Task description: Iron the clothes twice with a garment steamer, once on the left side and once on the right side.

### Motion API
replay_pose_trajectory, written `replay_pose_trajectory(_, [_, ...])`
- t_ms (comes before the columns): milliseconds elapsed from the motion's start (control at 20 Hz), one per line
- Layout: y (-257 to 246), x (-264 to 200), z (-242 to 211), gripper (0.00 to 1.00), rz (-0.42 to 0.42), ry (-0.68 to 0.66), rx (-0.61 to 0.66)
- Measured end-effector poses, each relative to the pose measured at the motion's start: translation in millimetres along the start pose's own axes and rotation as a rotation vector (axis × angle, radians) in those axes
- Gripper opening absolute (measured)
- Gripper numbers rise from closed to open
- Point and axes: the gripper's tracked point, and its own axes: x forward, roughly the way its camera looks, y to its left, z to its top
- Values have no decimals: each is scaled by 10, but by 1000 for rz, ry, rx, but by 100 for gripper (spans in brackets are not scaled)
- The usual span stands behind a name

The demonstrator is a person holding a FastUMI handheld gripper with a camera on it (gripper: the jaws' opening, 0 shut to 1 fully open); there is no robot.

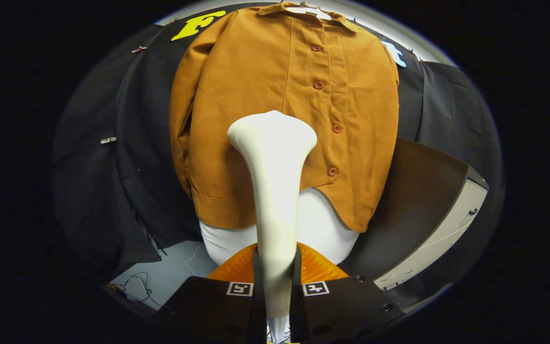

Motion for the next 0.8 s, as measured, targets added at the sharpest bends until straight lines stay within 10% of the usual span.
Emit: replay_pose_trajectory(800, [-596, -1560, 1227, 22, -8, -146, 95])
